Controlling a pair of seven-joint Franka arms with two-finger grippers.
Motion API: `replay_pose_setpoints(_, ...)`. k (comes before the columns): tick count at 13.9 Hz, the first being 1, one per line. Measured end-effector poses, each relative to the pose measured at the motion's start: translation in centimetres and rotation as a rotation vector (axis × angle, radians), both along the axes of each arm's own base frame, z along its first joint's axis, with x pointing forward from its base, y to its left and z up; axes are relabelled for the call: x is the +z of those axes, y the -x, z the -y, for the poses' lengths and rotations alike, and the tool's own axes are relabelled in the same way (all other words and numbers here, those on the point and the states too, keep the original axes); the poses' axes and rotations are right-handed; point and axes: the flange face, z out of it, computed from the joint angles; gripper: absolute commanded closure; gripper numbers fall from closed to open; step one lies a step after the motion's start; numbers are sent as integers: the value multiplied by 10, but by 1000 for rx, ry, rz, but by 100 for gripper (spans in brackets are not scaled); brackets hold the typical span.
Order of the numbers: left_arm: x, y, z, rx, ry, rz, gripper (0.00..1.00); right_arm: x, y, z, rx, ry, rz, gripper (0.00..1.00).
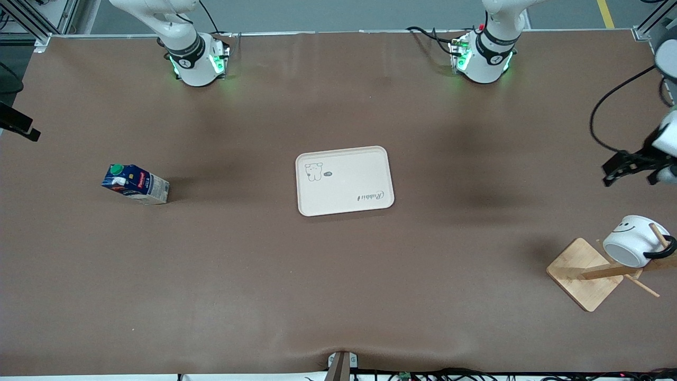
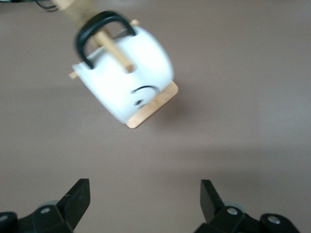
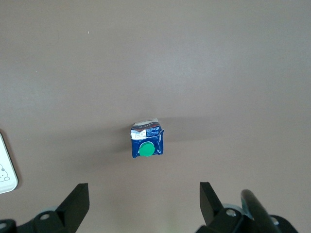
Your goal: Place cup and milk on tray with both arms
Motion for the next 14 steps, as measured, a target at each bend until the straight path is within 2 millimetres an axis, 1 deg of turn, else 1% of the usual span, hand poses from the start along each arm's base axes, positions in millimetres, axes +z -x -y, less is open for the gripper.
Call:
replay_pose_setpoints(2, -11, 11, -37, -84, 68, 48, 0, 0, 0, 0, 0, 0, 0, 0)
replay_pose_setpoints(4, -24, 18, -62, -172, 151, 121, 0, 0, 0, 0, 0, 0, -1, 0)
replay_pose_setpoints(5, -32, 19, -70, -207, 183, 153, 0, 0, 0, 0, 0, 0, -1, 0)
replay_pose_setpoints(6, -40, 18, -75, -231, 203, 178, 0, 0, 0, 0, 0, 0, -1, 0)
replay_pose_setpoints(8, -54, 13, -80, -261, 232, 221, 4, 0, 0, 0, 0, -1, -1, 0)
replay_pose_setpoints(9, -59, 10, -81, -280, 241, 240, 8, -1, 0, 0, 0, -1, -2, 0)
replay_pose_setpoints(11, -64, 0, -86, -324, 238, 271, 12, -3, -2, 0, 0, -1, -6, 0)
replay_pose_setpoints(14, -66, -13, -98, -329, 262, 326, 16, -5, -3, 0, 0, -1, -9, 0)
